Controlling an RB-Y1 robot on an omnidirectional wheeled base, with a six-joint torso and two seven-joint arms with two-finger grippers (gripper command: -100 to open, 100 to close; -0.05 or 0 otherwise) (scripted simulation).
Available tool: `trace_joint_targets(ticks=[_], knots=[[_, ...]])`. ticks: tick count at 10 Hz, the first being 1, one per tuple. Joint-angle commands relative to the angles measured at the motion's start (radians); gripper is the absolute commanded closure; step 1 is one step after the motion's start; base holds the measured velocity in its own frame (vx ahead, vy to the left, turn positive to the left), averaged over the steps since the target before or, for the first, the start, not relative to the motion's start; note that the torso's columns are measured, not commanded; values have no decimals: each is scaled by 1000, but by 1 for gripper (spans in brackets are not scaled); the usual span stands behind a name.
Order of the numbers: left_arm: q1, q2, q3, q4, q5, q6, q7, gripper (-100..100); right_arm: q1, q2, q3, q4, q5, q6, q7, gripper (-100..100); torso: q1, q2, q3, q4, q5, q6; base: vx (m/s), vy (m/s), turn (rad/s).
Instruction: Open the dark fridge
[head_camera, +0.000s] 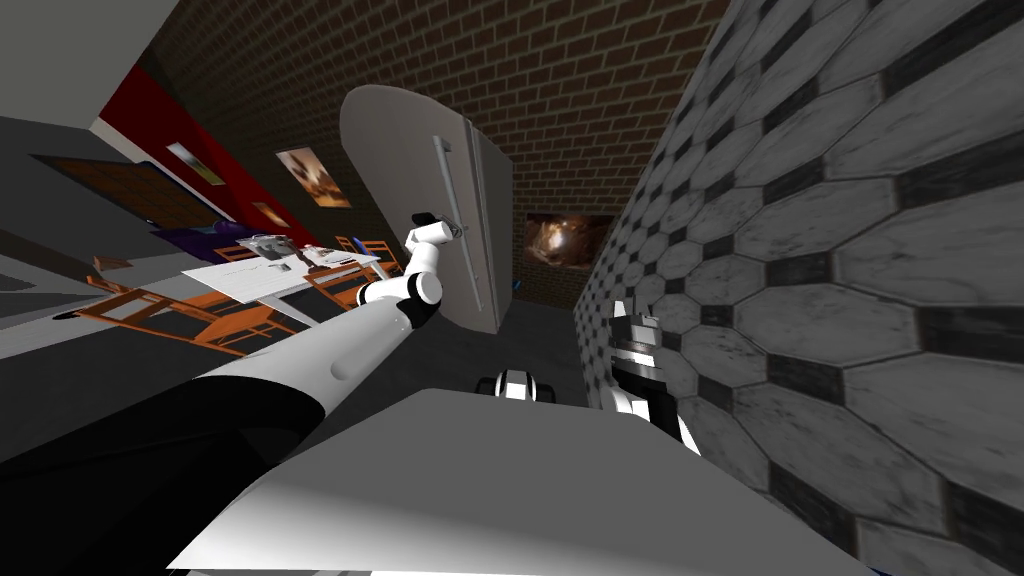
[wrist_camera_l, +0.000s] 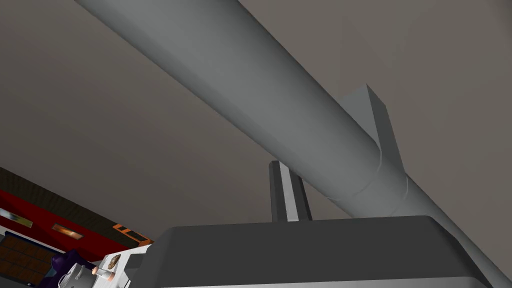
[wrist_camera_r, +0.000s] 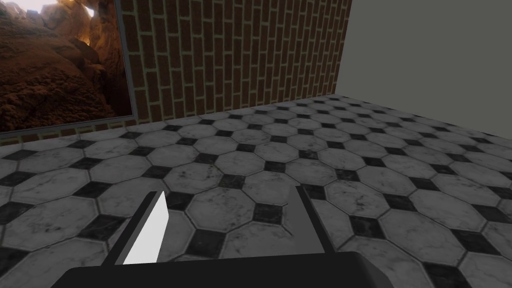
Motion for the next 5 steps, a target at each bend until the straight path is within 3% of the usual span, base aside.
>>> trace_joint_targets(ticks=[1, 3, 4, 5], knots=[[-18, -27, -16, 17, 18, 5, -9, -100, 0, 0, 0, 0, 0, 0, 0, 0, -8, 4, 3, -1, -3, 7, -102, 90, -67], [-21, -19, -8, 6, -3, 9, 2, -100, 0, 0, 0, 0, 0, 0, 0, 0, -15, -2, 0, 0, -5, 0, -14, 36, 37], [-22, -11, -6, 3, -4, 5, 2, 100, 0, 0, 0, 0, 0, 0, 0, 0, -15, -3, -2, -3, -4, 3, 1, 20, 27], [-28, -25, -14, 1, 11, 6, -5, 100, 0, 0, 0, 0, 0, 0, 0, 0, -12, -4, -2, -2, -4, 1, -104, 152, -88]])
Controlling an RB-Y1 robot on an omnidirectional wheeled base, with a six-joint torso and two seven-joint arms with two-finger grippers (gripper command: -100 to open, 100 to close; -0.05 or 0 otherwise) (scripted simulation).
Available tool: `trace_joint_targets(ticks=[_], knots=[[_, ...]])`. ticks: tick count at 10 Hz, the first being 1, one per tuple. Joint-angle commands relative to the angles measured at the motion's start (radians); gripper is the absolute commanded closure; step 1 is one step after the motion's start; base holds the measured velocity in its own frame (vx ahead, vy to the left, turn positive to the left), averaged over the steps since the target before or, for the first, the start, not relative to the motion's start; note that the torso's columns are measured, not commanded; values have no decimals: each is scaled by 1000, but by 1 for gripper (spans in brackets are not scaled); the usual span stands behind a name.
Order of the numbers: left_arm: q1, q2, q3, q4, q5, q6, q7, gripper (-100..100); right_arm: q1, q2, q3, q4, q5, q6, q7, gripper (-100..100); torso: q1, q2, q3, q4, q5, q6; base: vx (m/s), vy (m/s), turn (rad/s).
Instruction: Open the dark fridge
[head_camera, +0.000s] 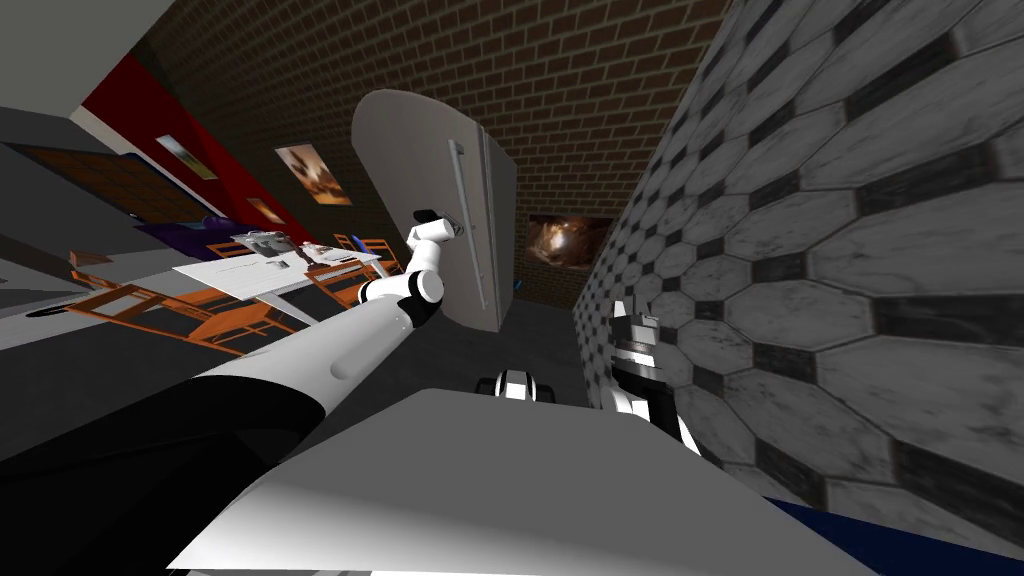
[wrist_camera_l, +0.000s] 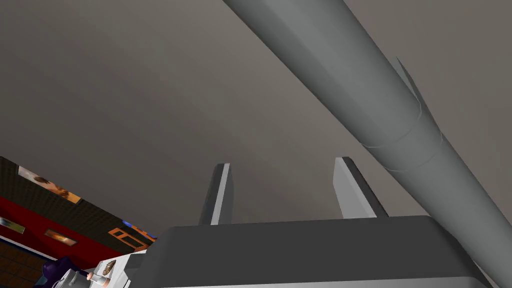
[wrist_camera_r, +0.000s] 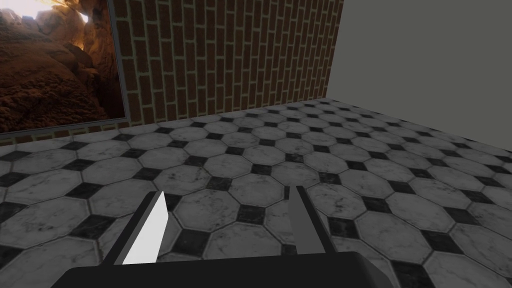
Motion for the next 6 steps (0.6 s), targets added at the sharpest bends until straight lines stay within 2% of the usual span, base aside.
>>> trace_joint_targets(ticks=[1, 2, 3, 4, 6], knots=[[-10, -32, -17, -2, 29, 5, -15, 100, 0, 0, 0, 0, 0, 0, 0, 0, 12, 6, 3, 2, 3, -3, -193, 313, -139], [-10, -32, -17, -2, 29, 5, -15, 100, 0, -1, 0, 0, 0, 0, 0, 0, 22, 10, 6, 5, 7, -6, -181, 310, -68], [-15, -48, -26, -3, 44, 7, -23, 100, 0, -1, -1, 0, 0, 0, 0, 0, 19, 8, 5, 4, 7, -7, -183, 338, -67], [-15, -48, -26, -3, 44, 7, -23, 100, 0, -1, -1, 0, 0, 0, 0, 0, 14, 4, 3, 3, 5, -6, -146, 251, -50], [-25, -80, -44, -5, 73, 12, -38, 100, 0, 0, 0, 0, 0, 0, 0, 0, 4, 0, 0, 1, 1, -4, -186, 290, -102]])
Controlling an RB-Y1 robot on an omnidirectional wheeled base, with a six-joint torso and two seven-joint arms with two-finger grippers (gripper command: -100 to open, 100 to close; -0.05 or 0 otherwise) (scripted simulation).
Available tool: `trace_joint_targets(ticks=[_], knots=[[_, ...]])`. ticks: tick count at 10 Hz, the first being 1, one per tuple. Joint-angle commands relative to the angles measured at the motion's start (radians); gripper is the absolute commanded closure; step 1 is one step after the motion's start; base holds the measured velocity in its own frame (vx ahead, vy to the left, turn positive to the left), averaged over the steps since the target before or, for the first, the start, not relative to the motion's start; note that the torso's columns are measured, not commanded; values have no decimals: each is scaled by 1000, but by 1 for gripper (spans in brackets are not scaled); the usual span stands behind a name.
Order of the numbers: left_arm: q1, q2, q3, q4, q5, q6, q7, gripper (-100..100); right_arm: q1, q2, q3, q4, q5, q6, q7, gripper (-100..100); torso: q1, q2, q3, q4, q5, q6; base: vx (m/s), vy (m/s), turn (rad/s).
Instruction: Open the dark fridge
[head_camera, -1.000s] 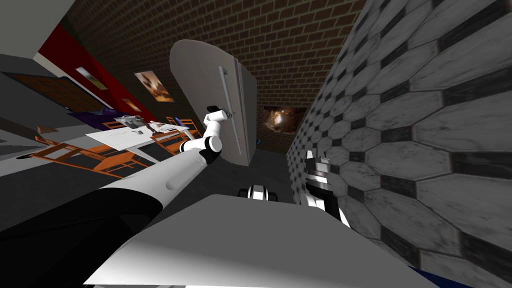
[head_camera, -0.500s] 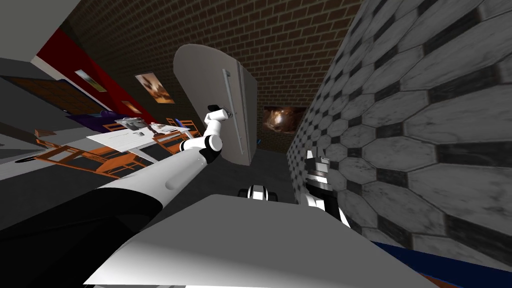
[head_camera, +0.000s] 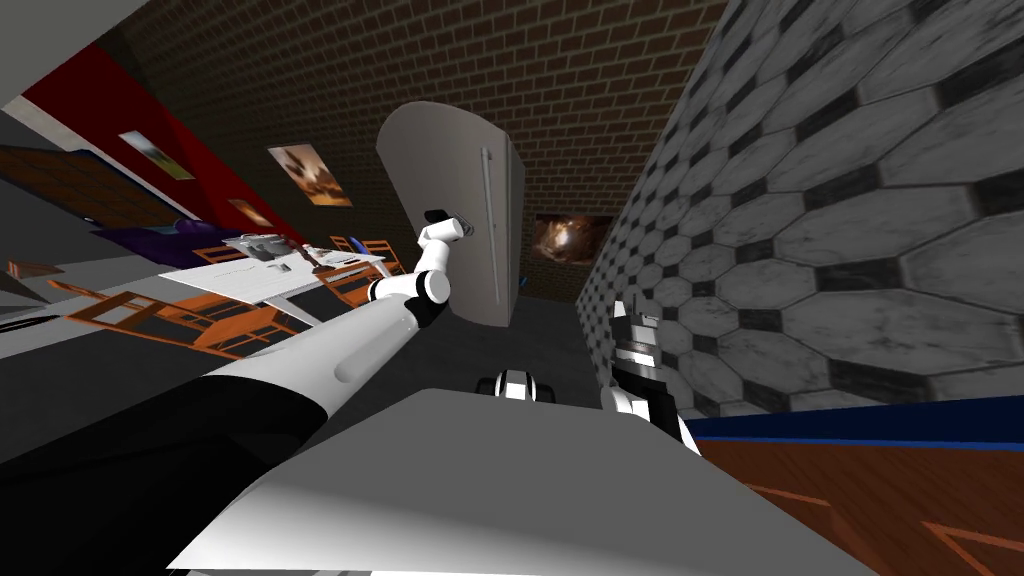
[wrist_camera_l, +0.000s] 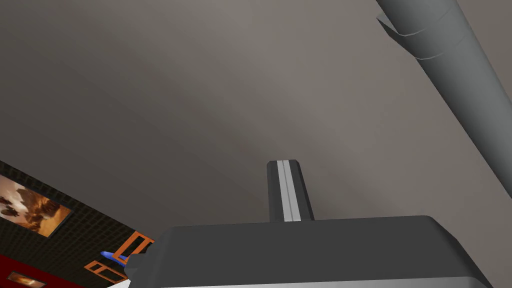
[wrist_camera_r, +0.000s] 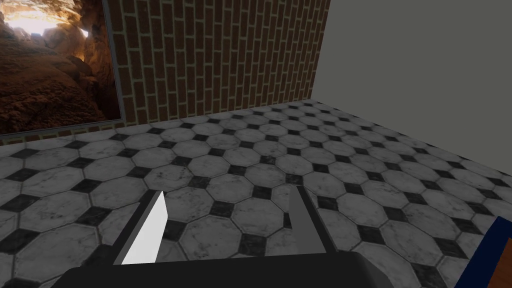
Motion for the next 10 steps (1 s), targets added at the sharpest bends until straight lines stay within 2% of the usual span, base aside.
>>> trace_joint_targets(ticks=[1, 3, 4, 5, 6, 8, 10], knots=[[-3, -43, -22, -18, 40, 11, -21, 100, 0, 0, 0, 0, 0, 0, 0, 0, 7, 3, 2, 1, 2, 0, -249, 361, -161], [-3, -43, -22, -18, 40, 11, -21, 100, 0, 0, 0, 0, 0, 0, 0, 0, 5, 3, 2, 1, 2, -2, -151, 217, -17], [-8, -59, -31, -19, 54, 14, -28, 100, 0, 0, 0, 0, 0, 0, 0, 0, -3, -4, -2, -1, 0, -1, -102, 145, -47], [-13, -75, -40, -20, 69, 16, -36, 100, 0, 0, 0, 0, 0, 0, 0, 0, -1, -3, -2, -1, 0, 0, -205, 309, -141], [-13, -75, -40, -20, 69, 16, -36, 100, 0, 0, 0, 0, 0, 0, 0, 0, 11, 4, 3, 1, 3, 0, -162, 274, -96], [-23, -107, -57, -22, 98, 21, -51, 100, 0, 0, 0, 0, 0, 0, 0, 0, 7, 3, 2, 1, 3, -1, -188, 295, -105], [-19, -107, -56, -26, 94, 19, -49, 100, 0, 0, 0, 0, 0, 0, 0, 0, 4, 3, 3, 2, 2, -1, -141, 185, -32]])
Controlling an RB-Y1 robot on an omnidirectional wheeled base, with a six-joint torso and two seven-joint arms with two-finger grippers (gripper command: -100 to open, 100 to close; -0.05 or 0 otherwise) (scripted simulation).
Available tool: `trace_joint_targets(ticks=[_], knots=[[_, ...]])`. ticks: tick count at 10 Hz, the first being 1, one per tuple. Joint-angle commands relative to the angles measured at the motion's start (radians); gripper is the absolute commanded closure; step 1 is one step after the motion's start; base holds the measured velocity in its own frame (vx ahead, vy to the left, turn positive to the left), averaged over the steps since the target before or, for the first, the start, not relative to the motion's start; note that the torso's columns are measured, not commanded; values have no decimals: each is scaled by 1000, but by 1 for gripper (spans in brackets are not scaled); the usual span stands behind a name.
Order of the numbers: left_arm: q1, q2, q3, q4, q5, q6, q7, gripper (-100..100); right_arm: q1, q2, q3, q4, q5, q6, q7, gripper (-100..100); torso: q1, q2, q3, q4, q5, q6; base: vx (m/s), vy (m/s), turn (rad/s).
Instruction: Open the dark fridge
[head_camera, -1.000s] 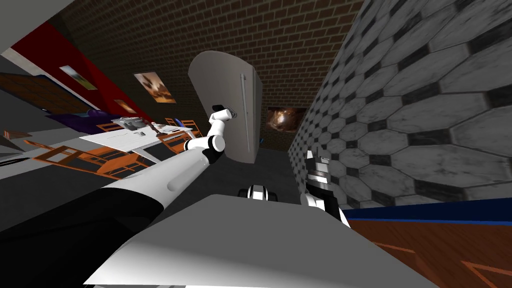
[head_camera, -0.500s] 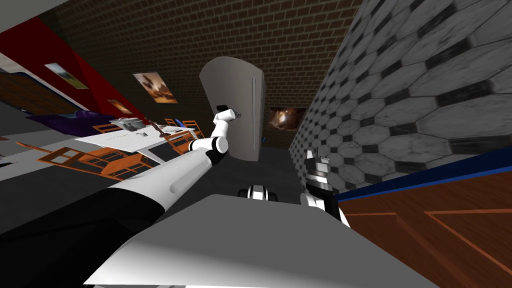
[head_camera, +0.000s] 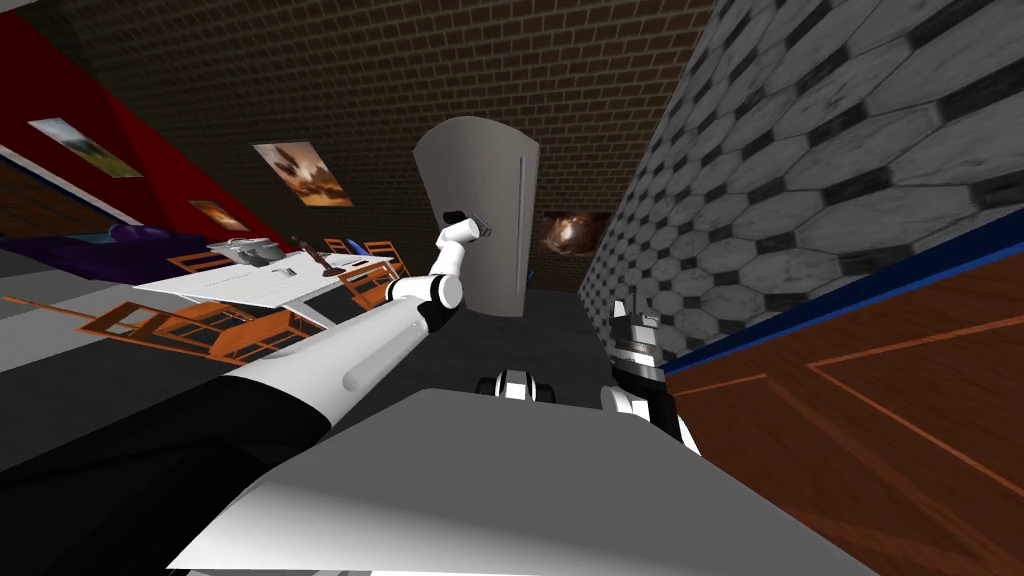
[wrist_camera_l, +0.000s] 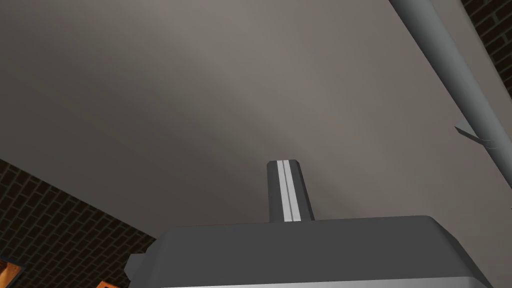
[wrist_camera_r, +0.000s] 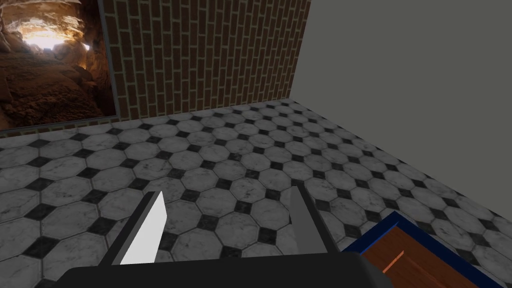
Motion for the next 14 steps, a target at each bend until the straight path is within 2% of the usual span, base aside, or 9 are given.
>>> trace_joint_targets(ticks=[1, 2, 6, 9, 14], knots=[[9, -1, 7, 0, 1, -10, 7, -100, 0, 0, 0, 0, 0, 0, 0, 0, -9, -7, -4, -2, -3, 1, 83, -71, -23], [10, -2, 9, 0, 1, -13, 9, -100, 1, 1, 1, 0, 0, 0, 0, 0, -15, -14, -9, -5, -5, 2, 146, -142, -12], [27, -4, 23, 4, 4, -37, 22, -100, 1, 1, 1, 0, 0, 0, 0, 0, 4, -1, -1, 0, 1, 0, 183, -125, -19], [43, -6, 37, 7, 6, -61, 34, -100, 1, 1, 1, 0, 0, 0, 0, 0, -1, -1, -1, -1, -1, 1, 206, -166, -21], [66, -9, 57, 13, 9, -95, 53, -100, 1, 1, 1, 0, 0, 0, 0, 0, 4, 0, 0, 0, 1, 0, 164, -150, -19]])
